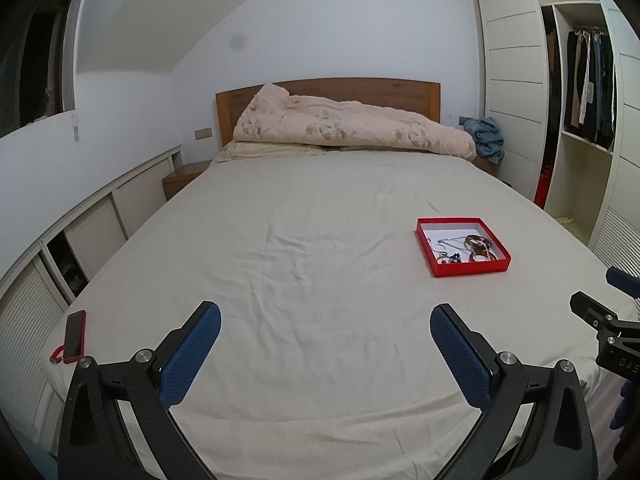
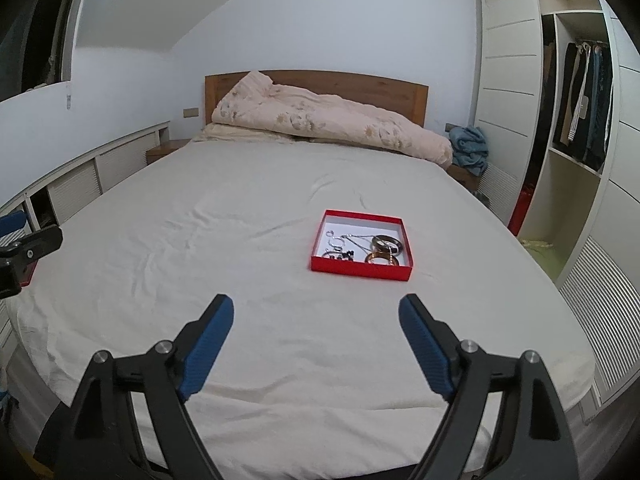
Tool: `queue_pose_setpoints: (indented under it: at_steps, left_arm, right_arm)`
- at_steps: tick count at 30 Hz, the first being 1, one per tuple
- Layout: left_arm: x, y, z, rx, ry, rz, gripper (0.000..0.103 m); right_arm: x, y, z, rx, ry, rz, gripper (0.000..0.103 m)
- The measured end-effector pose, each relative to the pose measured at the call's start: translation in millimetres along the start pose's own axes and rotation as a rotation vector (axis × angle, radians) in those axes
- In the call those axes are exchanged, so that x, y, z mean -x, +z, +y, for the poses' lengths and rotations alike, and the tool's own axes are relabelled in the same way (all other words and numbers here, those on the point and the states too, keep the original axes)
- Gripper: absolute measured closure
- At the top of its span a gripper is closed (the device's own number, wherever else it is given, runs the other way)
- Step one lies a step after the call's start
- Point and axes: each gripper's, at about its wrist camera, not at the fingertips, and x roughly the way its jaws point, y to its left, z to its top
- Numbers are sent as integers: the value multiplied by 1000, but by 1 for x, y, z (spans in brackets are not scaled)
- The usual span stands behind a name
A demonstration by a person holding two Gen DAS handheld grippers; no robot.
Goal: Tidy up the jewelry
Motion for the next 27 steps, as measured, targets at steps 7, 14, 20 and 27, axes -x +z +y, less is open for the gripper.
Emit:
queue_pose_setpoints:
  at_steps: [7, 14, 20, 27]
  left_arm:
    - [-4, -2, 0, 4, -5, 11, 0]
    - [-7, -5, -2, 5, -10, 20, 0]
    - [-10, -8, -2, 6, -17, 30, 0]
    - [-16, -9, -2, 4, -24, 44, 0]
  right_arm:
    - [-7, -3, -4, -13, 5, 16, 19]
    - [-12, -7, -5, -15, 5, 32, 19]
    - [-16, -11, -6, -17, 4, 46, 19]
    - [-22, -16, -7, -19, 6, 64, 19]
